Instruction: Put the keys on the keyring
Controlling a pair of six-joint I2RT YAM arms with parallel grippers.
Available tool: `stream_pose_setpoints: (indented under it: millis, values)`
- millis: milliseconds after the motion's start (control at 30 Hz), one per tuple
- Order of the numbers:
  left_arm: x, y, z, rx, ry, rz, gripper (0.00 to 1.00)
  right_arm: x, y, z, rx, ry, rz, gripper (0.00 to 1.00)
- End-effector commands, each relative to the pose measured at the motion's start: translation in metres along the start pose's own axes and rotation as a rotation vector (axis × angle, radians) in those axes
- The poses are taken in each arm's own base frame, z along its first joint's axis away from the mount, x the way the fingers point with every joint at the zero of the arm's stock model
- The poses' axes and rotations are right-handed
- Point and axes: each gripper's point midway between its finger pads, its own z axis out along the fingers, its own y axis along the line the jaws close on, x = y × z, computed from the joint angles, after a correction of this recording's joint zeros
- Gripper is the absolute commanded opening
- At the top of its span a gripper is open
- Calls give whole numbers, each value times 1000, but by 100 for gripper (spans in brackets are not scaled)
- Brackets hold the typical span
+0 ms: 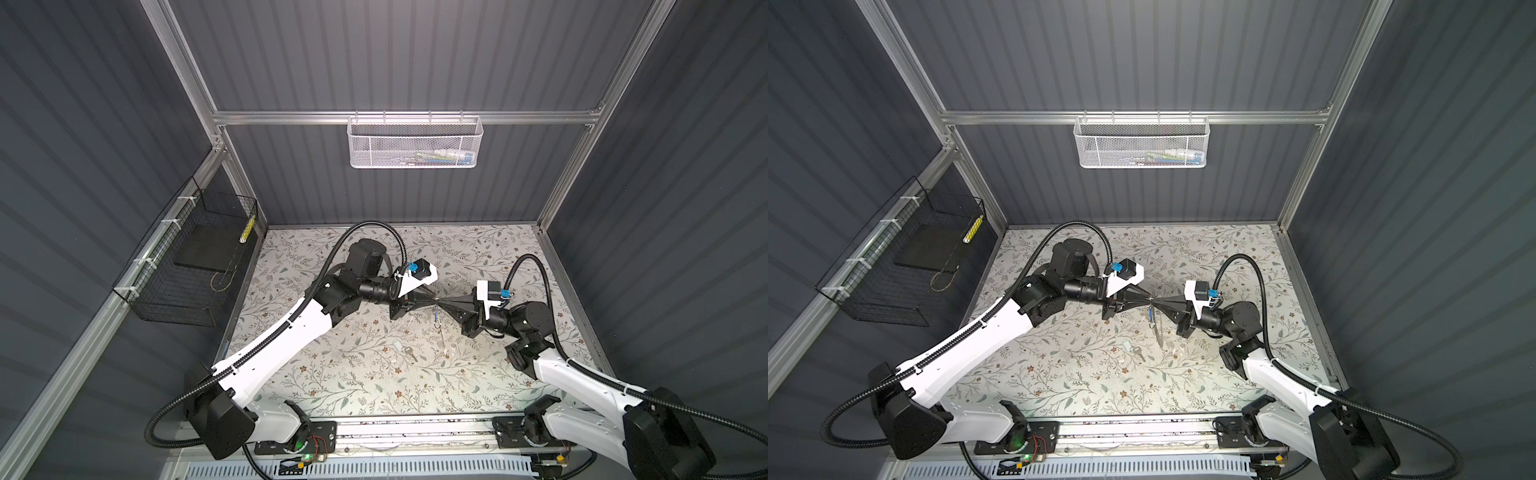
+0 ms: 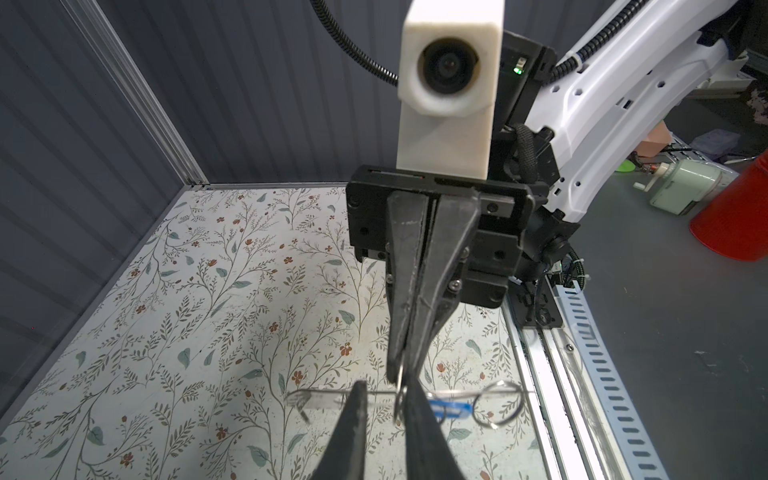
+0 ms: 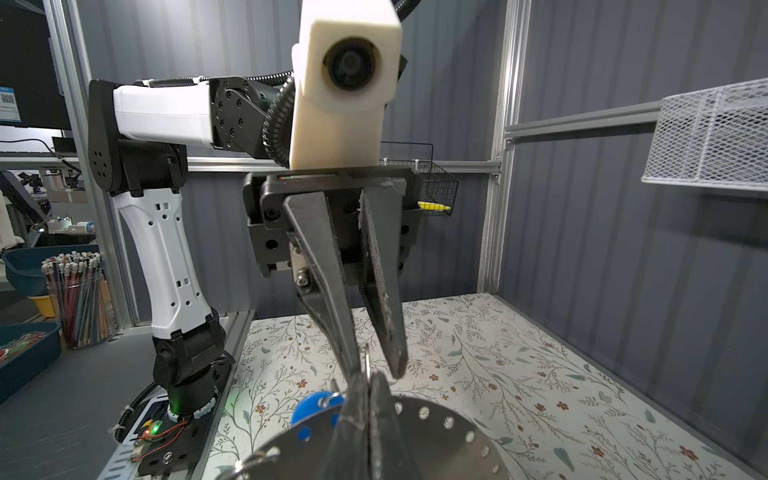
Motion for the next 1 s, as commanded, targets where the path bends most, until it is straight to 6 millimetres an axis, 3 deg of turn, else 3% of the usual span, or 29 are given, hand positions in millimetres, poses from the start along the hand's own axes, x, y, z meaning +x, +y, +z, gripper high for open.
stream_pose_setpoints:
  millis: [0, 67, 200, 300, 333, 433, 700, 967]
  values:
    - [-18, -2, -3, 13, -37, 46, 7, -20, 3, 3, -23, -48, -56, 0]
    - [-17, -3, -3, 15, -32, 48, 0, -20, 2, 3, -13, -44, -59, 0]
    - [-14, -2, -6, 1, 9, 41, 0, -15, -6, -1, 55, -15, -76, 16]
    - [-3, 0, -7, -17, 82, 17, 0, -10, -13, -5, 117, 41, -105, 23]
    - [-13, 4, -12, -42, 87, 24, 0, -9, -15, -6, 136, 63, -115, 25]
    - [-7, 10, -12, -76, 154, -20, 0, -7, -23, -12, 210, 123, -127, 30]
    - [3, 25, -4, -185, 278, -144, 0, -10, -21, -17, 255, 188, -32, 37]
    - [5, 24, 1, -210, 326, -243, 0, 1, -27, -23, 345, 231, -5, 37]
